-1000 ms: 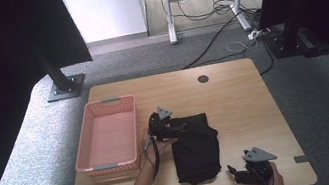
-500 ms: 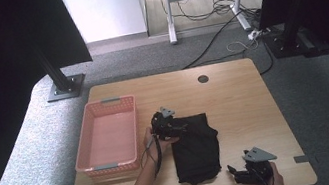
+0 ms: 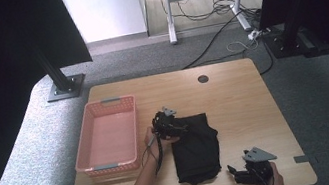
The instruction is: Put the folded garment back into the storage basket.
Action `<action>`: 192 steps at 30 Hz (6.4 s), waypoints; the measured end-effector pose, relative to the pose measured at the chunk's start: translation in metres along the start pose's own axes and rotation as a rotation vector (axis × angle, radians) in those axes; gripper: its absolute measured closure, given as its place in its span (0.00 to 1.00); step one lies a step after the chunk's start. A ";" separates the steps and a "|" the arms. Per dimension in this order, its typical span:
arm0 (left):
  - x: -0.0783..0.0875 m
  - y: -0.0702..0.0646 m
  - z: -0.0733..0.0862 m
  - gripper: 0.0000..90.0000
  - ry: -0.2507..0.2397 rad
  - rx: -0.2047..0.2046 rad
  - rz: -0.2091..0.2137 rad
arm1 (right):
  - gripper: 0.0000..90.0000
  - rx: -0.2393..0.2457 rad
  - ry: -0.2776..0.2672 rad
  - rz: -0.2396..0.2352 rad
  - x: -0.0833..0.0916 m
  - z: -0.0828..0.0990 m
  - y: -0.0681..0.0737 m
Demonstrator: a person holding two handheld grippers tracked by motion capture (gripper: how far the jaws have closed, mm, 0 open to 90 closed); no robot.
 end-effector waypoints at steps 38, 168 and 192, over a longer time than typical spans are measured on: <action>-0.002 -0.002 -0.003 0.59 -0.041 -0.044 0.173 | 0.16 -0.004 -0.002 0.002 0.000 0.000 -0.001; 0.038 -0.021 -0.011 0.80 -0.172 -0.116 0.178 | 0.06 0.093 0.104 -0.193 -0.058 -0.045 0.055; 0.043 -0.027 -0.014 0.80 -0.198 -0.125 0.176 | 0.72 0.059 0.001 -0.244 -0.047 -0.049 0.057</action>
Point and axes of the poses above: each handheld gripper's, and its own axes: x roughly backward along the jaws, z roughly out of its underside, y roughly to its left, the point moved 2 cm from there along -x, roughly forward along the jaws, and after that the axes turned 3 degrees about -z, right-handed, at the moved point
